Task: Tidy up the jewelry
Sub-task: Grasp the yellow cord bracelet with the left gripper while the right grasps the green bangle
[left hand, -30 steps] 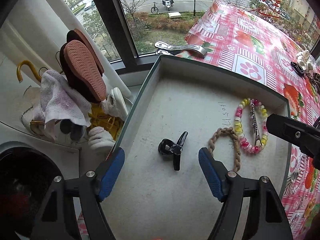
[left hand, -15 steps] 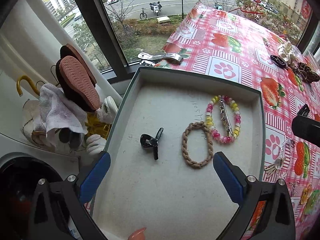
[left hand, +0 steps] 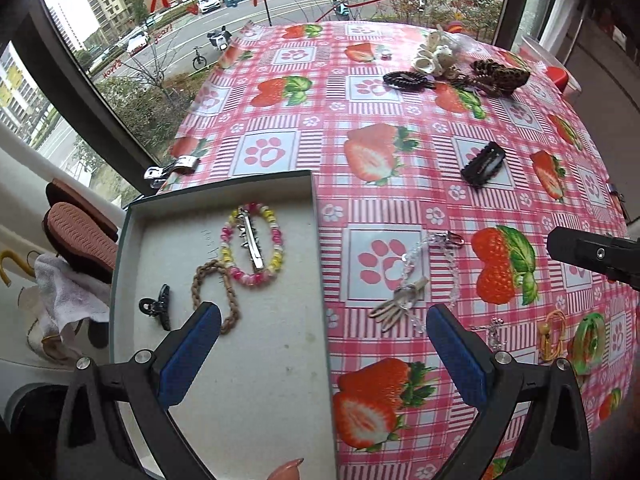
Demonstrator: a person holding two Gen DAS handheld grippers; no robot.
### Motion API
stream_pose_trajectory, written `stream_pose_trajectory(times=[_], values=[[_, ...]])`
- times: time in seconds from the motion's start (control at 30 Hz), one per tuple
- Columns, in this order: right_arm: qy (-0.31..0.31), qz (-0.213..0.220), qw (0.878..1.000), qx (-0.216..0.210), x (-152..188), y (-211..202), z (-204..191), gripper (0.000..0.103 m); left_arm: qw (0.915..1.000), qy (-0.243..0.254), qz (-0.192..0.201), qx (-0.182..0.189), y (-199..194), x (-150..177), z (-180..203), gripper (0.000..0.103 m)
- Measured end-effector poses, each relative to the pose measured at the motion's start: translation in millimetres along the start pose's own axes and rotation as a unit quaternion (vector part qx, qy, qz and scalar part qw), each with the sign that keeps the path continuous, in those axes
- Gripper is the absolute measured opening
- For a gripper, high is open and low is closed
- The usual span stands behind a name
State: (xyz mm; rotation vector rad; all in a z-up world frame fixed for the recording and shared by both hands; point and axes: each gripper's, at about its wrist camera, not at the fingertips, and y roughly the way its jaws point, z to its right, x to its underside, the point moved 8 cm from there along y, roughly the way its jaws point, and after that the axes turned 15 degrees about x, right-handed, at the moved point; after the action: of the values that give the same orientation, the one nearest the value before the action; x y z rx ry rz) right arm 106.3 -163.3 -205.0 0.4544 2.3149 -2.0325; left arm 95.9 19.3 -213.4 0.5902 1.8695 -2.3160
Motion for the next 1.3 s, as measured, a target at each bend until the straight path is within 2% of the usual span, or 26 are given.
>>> stream_pose_trajectory(times=[0.27, 0.57, 0.77, 0.97, 1.03, 1.23, 1.27, 1.3], values=[[0.054, -0.013, 0.997, 0.053, 27, -11, 89, 0.088, 0.997, 0.044, -0.048, 0.042, 25, 15, 65, 0.103], [0.1, -0.047, 0.989, 0.095, 68, -10, 156, 0.088, 0.9891, 0.09, -0.084, 0.081, 43, 36, 121, 0.103], [0.103, -0.068, 0.985, 0.12, 90, -5, 179, 0.088, 0.9837, 0.112, -0.101, 0.098, 60, 37, 150, 0.103], [0.101, -0.076, 0.982, 0.138, 99, 4, 193, 0.088, 0.9773, 0.148, -0.11, 0.104, 75, 34, 171, 0.103], [0.096, -0.077, 0.982, 0.146, 100, 7, 196, 0.088, 0.9755, 0.159, -0.114, 0.1, 81, 33, 176, 0.096], [0.086, -0.081, 0.981, 0.153, 103, 15, 198, 0.083, 0.971, 0.18, -0.125, 0.097, 96, 32, 188, 0.096], [0.083, -0.081, 0.981, 0.155, 103, 16, 198, 0.08, 0.9699, 0.184, -0.127, 0.098, 98, 33, 190, 0.093], [0.079, -0.081, 0.981, 0.158, 104, 17, 198, 0.077, 0.9688, 0.189, -0.129, 0.096, 100, 34, 192, 0.084]])
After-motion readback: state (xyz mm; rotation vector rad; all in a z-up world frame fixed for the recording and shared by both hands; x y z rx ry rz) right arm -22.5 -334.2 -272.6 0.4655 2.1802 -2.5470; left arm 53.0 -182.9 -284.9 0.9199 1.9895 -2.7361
